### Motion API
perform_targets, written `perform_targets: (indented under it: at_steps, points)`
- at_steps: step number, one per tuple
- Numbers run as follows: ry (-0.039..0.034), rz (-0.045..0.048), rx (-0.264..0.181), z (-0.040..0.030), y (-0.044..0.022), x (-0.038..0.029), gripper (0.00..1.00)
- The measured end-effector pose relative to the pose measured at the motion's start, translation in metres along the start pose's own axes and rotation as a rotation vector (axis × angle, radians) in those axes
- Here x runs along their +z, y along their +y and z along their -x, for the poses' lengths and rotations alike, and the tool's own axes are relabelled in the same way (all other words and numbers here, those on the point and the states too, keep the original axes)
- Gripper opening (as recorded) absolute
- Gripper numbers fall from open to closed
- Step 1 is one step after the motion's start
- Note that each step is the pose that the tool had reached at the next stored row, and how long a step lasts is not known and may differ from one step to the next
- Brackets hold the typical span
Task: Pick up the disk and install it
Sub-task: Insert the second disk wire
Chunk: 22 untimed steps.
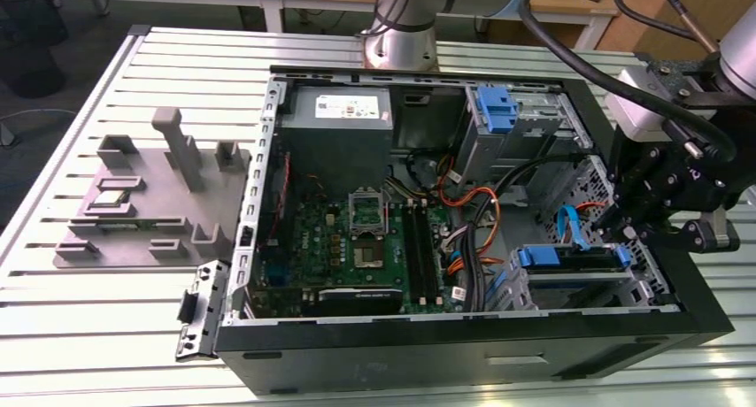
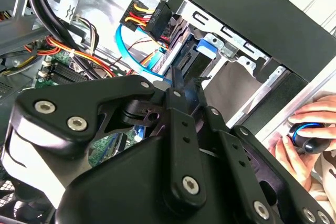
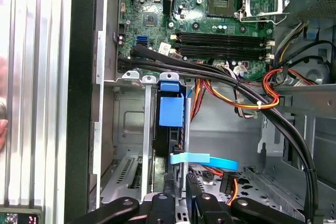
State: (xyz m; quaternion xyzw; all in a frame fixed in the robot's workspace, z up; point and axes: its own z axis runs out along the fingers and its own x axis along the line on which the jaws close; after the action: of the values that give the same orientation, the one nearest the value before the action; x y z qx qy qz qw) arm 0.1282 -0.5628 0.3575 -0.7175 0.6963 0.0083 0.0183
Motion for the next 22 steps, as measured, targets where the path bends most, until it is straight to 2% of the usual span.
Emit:
perform_targets:
  at_steps: [11, 17, 22]
  points:
    - [-0.0001, -0.0001, 0.004, 0.0137, -0.0004, 0.0001, 0.23]
    - [0.0008, -0.0022, 0.061, 0.0151, -0.0005, 0.0001, 0.23]
    - [0.0009, -0.0025, 0.066, 0.0248, -0.0008, 0.0005, 0.23]
